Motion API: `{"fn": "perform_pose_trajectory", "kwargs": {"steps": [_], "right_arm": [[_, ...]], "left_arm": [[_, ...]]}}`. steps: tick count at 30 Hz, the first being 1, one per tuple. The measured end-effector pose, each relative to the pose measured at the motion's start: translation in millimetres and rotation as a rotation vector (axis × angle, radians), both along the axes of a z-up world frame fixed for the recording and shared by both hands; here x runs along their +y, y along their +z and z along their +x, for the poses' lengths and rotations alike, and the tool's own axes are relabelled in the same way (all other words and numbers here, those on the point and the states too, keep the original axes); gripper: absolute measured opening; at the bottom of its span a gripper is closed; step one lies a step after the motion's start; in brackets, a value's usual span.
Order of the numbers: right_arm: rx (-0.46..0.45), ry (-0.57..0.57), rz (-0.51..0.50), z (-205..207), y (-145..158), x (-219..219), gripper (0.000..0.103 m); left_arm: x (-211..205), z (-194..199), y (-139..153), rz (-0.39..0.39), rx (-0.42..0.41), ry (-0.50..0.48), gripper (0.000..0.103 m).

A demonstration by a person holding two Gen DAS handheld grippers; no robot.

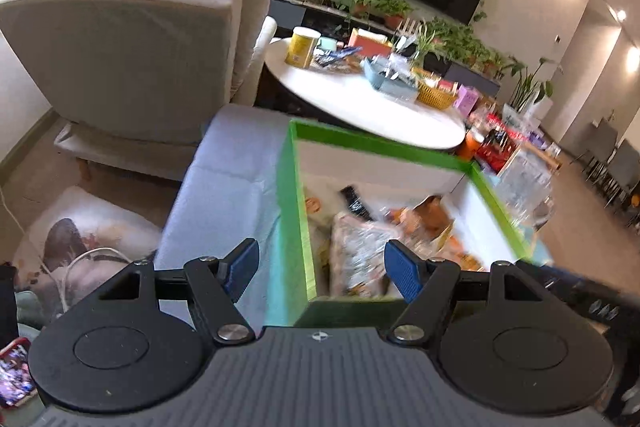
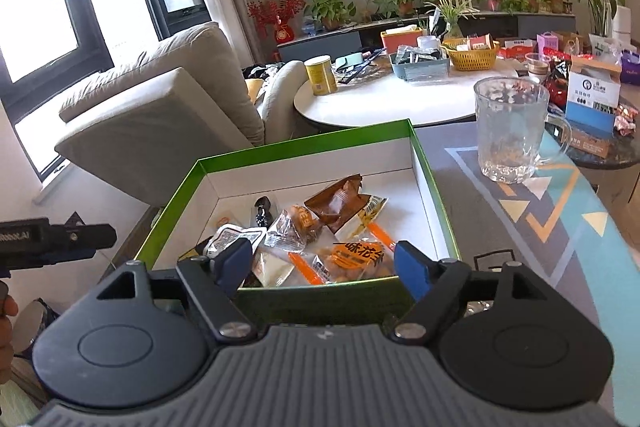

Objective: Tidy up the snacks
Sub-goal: 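Withdraw both tools from the box toward the snack pile, then grasp the pink-and-blue snack packet with the left tool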

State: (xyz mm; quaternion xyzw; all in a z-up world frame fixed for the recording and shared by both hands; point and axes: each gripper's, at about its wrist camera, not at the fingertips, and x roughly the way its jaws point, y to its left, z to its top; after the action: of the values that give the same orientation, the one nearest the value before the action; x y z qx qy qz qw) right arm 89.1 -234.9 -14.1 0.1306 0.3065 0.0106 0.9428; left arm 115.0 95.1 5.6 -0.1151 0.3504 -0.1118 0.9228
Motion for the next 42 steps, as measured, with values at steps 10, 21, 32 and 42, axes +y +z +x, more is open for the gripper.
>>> {"fn": "perform_pose_trajectory", "kwargs": {"steps": [10,21,32,42], "right_arm": [[0.038,0.034,-0.021,-6.9,-9.5,9.9,0.06],[0.05,0.061,-0.061,-16.6,-8.2,25.7,0.06],[0.058,0.073,-0.073,-39.2,-8.8,42.2,0.06],[0.091,0.191,-0.133,-69.1,-22.1,68.8,0.06]], "left_arm": [[28.9,9.4,-48.9,0.035,0.121,0.117,0.066],[8.4,-14.6,-67.6,0.117,0.151,0.04,0.066],[17.3,-65.0,-60.8,-0.02,0.273,-0.032,0.066],[24.0,-91.7,-44.0,-0.021,0.229,-0.053,0.066]]}}
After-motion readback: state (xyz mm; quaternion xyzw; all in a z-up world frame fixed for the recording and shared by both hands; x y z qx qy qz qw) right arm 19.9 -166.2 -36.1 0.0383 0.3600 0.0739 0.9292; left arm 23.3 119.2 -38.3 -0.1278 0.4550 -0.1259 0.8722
